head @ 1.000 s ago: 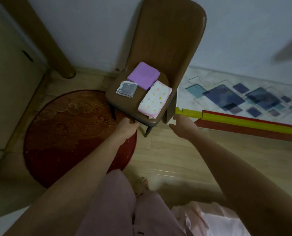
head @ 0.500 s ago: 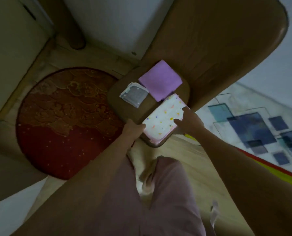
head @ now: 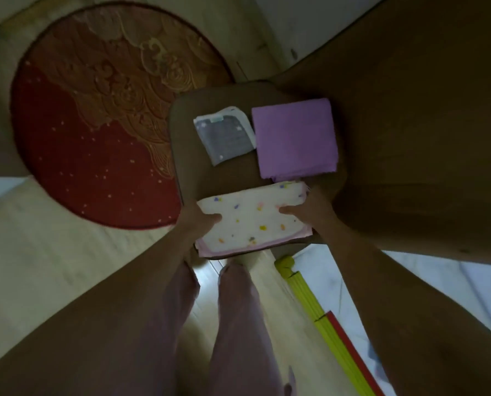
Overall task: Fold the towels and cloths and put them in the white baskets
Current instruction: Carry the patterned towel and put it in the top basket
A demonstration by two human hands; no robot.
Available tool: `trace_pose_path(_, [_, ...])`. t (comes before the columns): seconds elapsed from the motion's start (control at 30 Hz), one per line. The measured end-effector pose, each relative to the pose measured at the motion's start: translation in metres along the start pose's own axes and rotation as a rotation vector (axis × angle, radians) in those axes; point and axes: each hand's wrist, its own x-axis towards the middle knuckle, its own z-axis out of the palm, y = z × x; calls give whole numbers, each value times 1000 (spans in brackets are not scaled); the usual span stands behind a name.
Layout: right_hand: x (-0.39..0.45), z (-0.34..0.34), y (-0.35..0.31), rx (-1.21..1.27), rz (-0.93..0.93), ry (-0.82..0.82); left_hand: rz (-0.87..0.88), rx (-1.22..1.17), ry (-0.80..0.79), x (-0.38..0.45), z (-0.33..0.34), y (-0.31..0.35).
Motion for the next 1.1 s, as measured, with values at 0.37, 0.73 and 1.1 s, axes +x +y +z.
trace_pose_path(0.37, [47,26,17,14,44,-20,-145,-169,135,25,35,-44])
trace_pose_path(0.73, [-2,25,-2,264,84,-37,-56,-549,48,-12,24,-46])
trace_pose_path(1.1, [-187,49,-172,129,-345,-59,-12,-809,300,-119,-166,-103])
